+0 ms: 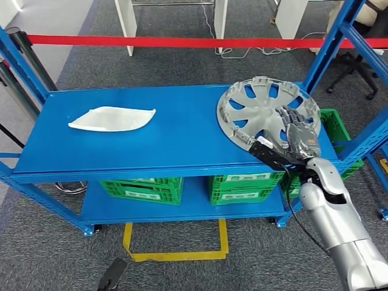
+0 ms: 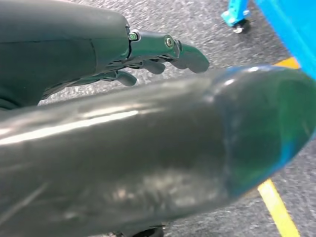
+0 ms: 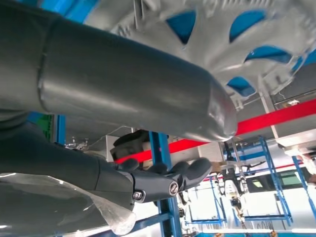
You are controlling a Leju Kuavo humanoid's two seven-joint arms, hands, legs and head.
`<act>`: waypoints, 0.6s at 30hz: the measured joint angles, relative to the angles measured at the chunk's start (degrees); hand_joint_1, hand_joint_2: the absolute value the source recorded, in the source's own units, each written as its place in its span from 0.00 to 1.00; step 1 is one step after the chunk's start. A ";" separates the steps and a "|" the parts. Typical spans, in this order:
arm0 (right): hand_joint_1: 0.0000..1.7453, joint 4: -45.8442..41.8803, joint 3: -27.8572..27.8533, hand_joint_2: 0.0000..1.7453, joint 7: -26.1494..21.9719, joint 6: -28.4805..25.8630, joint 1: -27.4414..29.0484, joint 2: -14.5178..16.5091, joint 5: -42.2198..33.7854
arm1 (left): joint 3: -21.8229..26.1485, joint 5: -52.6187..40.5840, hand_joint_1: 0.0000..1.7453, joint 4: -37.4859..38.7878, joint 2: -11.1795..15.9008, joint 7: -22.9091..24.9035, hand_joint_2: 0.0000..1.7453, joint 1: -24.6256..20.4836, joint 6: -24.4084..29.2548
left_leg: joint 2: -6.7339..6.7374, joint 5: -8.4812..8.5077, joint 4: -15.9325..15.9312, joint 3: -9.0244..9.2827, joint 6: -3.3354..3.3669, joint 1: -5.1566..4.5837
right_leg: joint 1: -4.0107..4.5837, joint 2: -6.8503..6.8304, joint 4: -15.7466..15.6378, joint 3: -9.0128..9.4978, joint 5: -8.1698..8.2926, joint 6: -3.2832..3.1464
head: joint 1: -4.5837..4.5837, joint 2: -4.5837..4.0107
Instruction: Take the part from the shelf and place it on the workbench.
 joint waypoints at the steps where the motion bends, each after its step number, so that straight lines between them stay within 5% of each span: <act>1: 0.00 -0.01 0.07 0.00 -0.02 0.00 -0.09 -0.04 -0.01 | -0.02 0.00 0.00 0.00 0.00 0.00 0.00 -0.12 0.00 | -0.02 0.57 2.85 -1.56 -0.28 0.03 | -0.13 0.05 -0.20 0.83 -0.51 -0.30 | -0.09 0.00; 3: 0.00 -0.01 0.25 0.00 -0.05 0.04 -0.09 -0.06 -0.11 | -0.04 0.00 0.00 0.00 0.03 0.00 0.00 -0.17 0.00 | -0.05 -0.30 9.87 -6.35 -0.73 0.13 | -0.28 0.17 -0.39 2.48 -1.76 -0.62 | -0.22 0.00; 4: 0.00 -0.01 0.38 0.00 -0.07 0.07 -0.02 -0.08 -0.22 | -0.05 0.00 0.00 0.01 0.03 0.00 0.00 -0.03 0.00 | -0.05 -2.10 12.45 -8.68 -0.87 0.17 | -0.28 0.27 -0.39 3.33 -2.42 -0.68 | -0.26 0.00; 6: 0.00 -0.01 0.75 0.00 -0.07 0.10 0.16 -0.12 -0.53 | -0.04 0.00 0.00 0.02 0.04 0.07 0.00 0.31 0.26 | -0.06 -5.57 13.67 -11.68 -0.91 0.18 | -0.26 0.55 -0.36 5.29 -3.71 -0.74 | -0.24 0.00; 7: 0.00 -0.02 0.92 0.00 -0.05 0.10 0.21 -0.14 -0.68 | -0.04 0.00 0.00 0.02 0.05 0.27 0.00 0.39 0.62 | -0.06 -5.67 12.14 -12.20 -0.78 0.13 | -0.25 0.69 -0.34 6.31 -4.34 -0.73 | -0.26 0.00; 8: 0.00 -0.02 1.11 0.00 -0.01 0.10 0.24 -0.14 -0.80 | -0.03 0.00 0.00 0.02 0.07 0.57 0.00 0.41 1.15 | -0.08 -3.95 9.38 -12.24 -0.48 0.03 | -0.21 0.80 -0.35 7.28 -5.03 -0.68 | -0.25 0.00; 11: 0.00 0.07 1.64 0.00 0.29 0.08 0.61 -0.19 -1.03 | -0.01 0.02 0.00 0.04 0.15 1.69 0.00 0.53 2.73 | -0.48 7.15 0.10 -12.11 0.79 -0.68 | 0.04 1.23 0.00 8.87 -7.33 -0.07 | -0.24 0.00; 12: 0.00 0.09 1.82 0.00 0.43 0.05 0.80 -0.22 -1.11 | 0.01 0.02 0.00 0.06 0.15 1.97 0.00 0.62 3.04 | -0.68 9.31 -1.10 -12.10 1.03 -0.86 | 0.11 1.40 0.11 9.02 -8.15 0.22 | -0.23 0.00; 16: 0.00 0.07 2.31 0.00 1.42 -0.35 0.34 -0.39 -0.88 | 0.04 0.00 0.00 0.07 -0.01 2.35 0.00 0.01 3.91 | -0.77 9.58 -1.81 -10.92 1.83 -0.51 | 0.19 1.19 1.13 9.41 -10.78 1.41 | -0.12 0.00; 18: 0.00 0.21 2.44 0.00 2.25 -0.64 0.10 -0.45 -0.42 | 0.04 0.00 0.00 0.07 -0.15 2.63 0.00 -0.32 4.14 | -0.74 9.13 -2.10 -10.37 2.29 -0.35 | 0.01 0.57 6.82 6.29 -13.60 2.07 | 0.01 0.00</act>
